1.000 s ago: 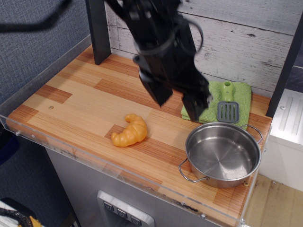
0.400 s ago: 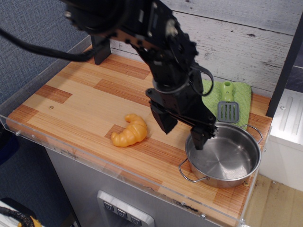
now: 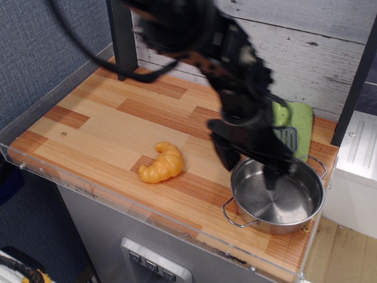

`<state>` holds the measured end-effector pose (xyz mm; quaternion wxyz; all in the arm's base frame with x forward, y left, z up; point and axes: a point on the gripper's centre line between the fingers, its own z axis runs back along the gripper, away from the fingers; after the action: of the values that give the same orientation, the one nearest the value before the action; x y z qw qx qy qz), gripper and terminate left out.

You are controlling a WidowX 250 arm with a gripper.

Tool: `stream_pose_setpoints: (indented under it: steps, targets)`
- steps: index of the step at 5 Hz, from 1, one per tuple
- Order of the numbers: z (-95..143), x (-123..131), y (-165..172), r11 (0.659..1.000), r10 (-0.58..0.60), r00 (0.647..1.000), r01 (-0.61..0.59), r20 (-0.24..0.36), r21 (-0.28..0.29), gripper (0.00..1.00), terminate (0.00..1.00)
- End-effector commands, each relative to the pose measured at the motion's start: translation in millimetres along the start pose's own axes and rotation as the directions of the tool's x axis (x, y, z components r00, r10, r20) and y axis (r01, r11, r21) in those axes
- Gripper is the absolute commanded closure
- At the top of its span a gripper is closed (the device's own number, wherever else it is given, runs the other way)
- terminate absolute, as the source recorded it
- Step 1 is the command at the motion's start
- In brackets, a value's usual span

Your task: Move the put to the left of the green cloth.

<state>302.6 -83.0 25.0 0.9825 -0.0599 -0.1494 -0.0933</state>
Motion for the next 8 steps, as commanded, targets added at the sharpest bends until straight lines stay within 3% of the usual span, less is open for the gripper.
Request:
stream_pose_setpoints:
  steps: [1,3,5,8]
  targets:
    - [-8.9,8.6,-14.8,0.999,-0.038,0.999,0.037,0.037,0.021,1.00,0.00]
    - [-1.9,1.3,-17.1,0.999,-0.040,0.998,0.039,0.046,0.012,1.00,0.00]
    - [17.5,4.0,-22.5,0.997,-0.071,0.996,0.073,0.049,-0.032,1.00,0.00]
    - [59.5,12.4,-27.0,0.993,-0.048,0.988,0.062,0.144,-0.097,1.00,0.00]
